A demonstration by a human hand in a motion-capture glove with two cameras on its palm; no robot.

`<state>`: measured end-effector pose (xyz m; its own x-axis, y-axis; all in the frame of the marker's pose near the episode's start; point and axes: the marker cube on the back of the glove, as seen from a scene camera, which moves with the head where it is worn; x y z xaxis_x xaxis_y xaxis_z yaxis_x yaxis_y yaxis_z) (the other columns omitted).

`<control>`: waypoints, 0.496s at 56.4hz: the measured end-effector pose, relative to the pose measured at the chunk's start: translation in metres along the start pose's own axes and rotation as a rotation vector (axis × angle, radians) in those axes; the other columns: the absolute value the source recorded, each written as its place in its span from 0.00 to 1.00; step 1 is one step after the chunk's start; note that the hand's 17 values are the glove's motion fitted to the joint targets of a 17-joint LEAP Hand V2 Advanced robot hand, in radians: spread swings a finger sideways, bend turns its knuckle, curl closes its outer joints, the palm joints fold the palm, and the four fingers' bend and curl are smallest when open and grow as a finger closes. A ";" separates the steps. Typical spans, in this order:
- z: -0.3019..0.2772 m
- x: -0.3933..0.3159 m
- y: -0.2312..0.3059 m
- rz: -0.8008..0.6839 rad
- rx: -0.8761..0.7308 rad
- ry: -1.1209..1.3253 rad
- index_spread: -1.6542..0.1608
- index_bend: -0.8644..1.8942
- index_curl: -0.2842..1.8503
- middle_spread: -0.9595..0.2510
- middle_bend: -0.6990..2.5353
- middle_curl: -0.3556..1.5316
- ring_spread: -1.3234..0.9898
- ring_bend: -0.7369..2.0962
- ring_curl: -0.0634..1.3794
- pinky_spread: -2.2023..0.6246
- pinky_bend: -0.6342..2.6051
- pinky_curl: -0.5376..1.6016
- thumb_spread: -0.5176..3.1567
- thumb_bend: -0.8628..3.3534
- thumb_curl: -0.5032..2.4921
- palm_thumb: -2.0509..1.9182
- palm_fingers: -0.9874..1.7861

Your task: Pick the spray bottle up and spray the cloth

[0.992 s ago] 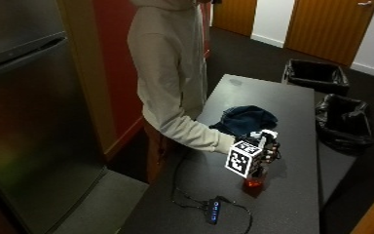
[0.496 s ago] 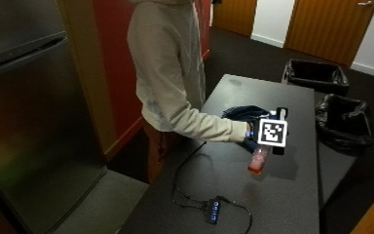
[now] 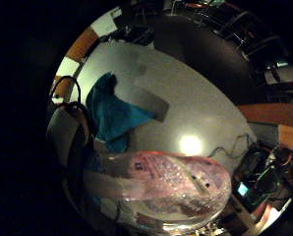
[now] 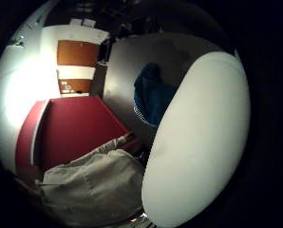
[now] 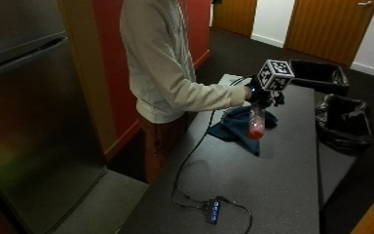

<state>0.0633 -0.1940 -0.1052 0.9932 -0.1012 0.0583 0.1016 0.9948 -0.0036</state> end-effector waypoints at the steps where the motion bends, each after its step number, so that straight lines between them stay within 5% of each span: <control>1: 0.000 -0.006 0.000 -0.002 -0.011 0.018 0.77 0.40 0.38 0.66 0.39 0.47 0.48 0.49 0.39 0.68 0.31 0.43 0.13 0.20 0.41 0.79 0.84; 28: 0.076 -0.105 0.003 0.018 -0.228 0.351 0.77 0.40 0.40 0.66 0.40 0.47 0.48 0.49 0.39 0.68 0.31 0.43 0.12 0.20 0.42 0.79 0.84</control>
<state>-0.0446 -0.1797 -0.0352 0.9503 -0.1202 -0.2873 0.0550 0.9728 -0.2250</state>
